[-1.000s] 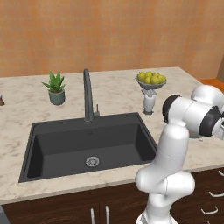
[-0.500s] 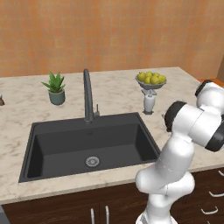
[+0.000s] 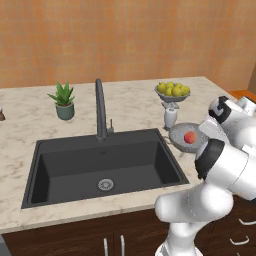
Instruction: Put the colander in the sink, put the peach in the colander, and turn on the sink faucet and pour water over the colander.
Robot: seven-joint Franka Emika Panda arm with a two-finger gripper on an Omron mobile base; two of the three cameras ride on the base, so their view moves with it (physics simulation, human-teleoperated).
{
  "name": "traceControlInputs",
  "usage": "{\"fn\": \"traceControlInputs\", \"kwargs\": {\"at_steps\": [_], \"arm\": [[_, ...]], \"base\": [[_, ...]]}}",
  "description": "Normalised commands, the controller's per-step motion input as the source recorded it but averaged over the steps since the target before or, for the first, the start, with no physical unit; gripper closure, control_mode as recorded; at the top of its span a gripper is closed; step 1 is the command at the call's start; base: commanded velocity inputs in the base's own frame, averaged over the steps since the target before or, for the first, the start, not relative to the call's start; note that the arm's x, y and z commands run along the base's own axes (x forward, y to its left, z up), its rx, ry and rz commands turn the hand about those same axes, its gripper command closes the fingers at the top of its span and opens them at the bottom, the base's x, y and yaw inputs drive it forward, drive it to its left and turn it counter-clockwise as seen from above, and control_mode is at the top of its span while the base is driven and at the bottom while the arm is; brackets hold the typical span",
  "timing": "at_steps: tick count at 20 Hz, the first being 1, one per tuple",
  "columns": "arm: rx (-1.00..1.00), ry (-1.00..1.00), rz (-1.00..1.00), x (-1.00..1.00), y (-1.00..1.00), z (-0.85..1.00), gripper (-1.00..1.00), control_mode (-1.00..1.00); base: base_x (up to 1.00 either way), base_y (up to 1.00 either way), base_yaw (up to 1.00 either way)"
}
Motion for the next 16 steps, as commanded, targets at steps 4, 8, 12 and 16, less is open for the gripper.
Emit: {"fn": "traceControlInputs", "kwargs": {"at_steps": [4, 8, 12, 16], "arm": [[0.00, 0.00, 0.42, 0.21, 0.88, 0.07, 1.00, -1.00], [0.00, 0.00, 0.38, 0.36, 0.88, 0.00, 1.00, -1.00], [0.04, 0.00, 0.44, 0.40, 0.73, 0.02, 1.00, -1.00], [0.05, 0.03, 0.42, 0.31, 0.80, -0.03, 1.00, -1.00]], "base": [[0.00, 0.00, 0.00], [0.00, 0.00, 0.00], [0.00, 0.00, 0.00], [0.00, 0.00, 0.00]]}}
